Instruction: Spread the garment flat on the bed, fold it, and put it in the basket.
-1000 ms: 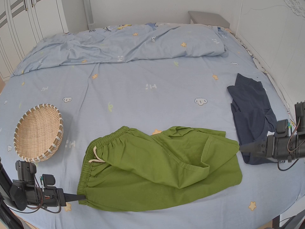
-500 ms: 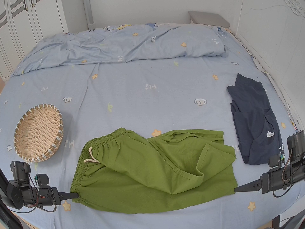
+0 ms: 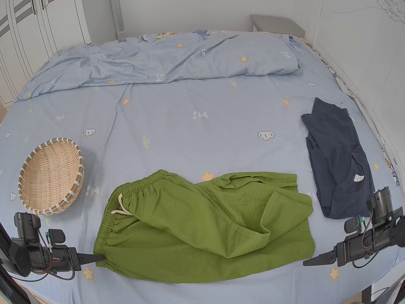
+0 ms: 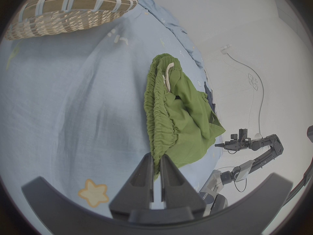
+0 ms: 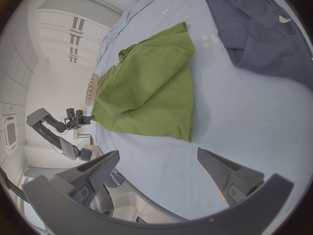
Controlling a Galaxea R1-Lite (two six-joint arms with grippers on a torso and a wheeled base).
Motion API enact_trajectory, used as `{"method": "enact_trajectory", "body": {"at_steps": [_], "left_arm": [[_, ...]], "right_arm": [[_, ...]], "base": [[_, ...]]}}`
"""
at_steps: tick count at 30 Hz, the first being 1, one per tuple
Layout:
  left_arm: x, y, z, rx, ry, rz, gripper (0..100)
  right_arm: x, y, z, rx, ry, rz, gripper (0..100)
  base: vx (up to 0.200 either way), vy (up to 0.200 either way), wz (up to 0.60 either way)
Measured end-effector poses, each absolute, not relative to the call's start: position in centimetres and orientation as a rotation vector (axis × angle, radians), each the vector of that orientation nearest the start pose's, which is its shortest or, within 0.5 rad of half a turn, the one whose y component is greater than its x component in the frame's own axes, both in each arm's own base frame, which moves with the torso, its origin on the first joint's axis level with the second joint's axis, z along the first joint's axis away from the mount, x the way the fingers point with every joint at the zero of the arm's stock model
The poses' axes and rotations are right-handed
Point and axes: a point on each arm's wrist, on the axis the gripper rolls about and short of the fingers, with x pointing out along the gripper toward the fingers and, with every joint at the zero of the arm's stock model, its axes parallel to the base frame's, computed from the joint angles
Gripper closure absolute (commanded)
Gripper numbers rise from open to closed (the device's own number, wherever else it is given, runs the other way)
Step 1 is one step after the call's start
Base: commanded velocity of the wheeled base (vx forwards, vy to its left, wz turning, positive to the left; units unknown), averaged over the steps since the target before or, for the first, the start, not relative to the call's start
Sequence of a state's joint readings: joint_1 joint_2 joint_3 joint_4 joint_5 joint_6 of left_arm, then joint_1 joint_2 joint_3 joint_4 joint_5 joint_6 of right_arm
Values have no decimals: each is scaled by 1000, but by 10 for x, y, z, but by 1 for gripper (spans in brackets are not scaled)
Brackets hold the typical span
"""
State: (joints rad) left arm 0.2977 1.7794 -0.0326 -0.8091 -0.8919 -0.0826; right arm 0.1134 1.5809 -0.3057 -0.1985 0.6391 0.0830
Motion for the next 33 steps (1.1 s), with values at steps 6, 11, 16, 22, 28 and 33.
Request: {"method": "enact_trajectory", "body": {"at_steps": [6,11,16,22,28,33], "left_arm": [[160,30,33,-607,810,-524,100],[161,30,33,-606,809,-526,100],[162,31,33,-607,810,-528,100],[163,31,32,-610,812,-528,100],[163,31,31,-612,815,-528,100],[163,31,31,-613,817,-527,100]], "right_arm": [[176,34,55,382,1114,655,0],[183,35,45,387,1123,656,0],[193,36,37,394,1105,678,0],[200,37,28,419,1095,719,0],[202,35,25,481,1077,779,0],[202,30,24,528,1073,797,0]], "base": [[0,0,0],[0,0,0],[0,0,0],[0,0,0],[0,0,0],[0,0,0]]}}
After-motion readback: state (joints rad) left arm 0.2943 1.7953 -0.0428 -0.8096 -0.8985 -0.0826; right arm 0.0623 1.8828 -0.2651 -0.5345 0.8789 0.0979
